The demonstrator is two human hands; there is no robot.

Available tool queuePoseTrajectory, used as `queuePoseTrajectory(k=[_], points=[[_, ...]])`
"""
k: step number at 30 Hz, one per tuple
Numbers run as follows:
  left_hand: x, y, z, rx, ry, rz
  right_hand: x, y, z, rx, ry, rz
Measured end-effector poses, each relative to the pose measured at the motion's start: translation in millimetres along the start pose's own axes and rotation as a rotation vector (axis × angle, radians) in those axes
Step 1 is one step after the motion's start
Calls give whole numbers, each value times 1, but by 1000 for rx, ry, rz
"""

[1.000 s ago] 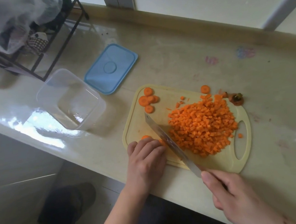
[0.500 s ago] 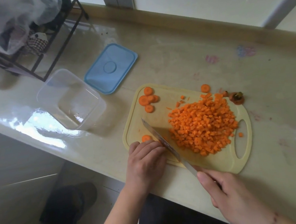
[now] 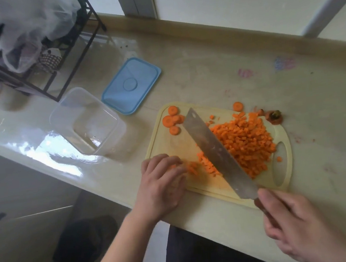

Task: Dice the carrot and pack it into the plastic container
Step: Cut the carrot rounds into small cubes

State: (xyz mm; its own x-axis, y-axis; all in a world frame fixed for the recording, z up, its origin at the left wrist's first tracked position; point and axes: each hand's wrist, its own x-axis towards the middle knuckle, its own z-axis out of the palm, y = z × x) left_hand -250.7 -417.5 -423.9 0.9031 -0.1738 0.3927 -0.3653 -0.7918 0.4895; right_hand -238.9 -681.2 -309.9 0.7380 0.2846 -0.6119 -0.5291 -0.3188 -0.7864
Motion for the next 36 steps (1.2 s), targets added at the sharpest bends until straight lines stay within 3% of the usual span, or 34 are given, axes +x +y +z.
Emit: queuePoseTrajectory(k=[4,7,11,19,31,36], points=[[31,-18,-13,54,-343,237,-3,4,-12,38,37,44],[40,-27,-11,84,-453,385,-6,8,-13,58,14,85],[44,-29,-8,78,-423,413,-11,13,-13,-5,-43,84],[48,-21,-6,14,-342,245,-14,12,-15,-69,-62,101],[50,-29,-13,-31,-434,226,-14,13,-20,-113,-36,133],[56,-27,-9,1,-534,376,-15,11,-16,-96,-48,139]])
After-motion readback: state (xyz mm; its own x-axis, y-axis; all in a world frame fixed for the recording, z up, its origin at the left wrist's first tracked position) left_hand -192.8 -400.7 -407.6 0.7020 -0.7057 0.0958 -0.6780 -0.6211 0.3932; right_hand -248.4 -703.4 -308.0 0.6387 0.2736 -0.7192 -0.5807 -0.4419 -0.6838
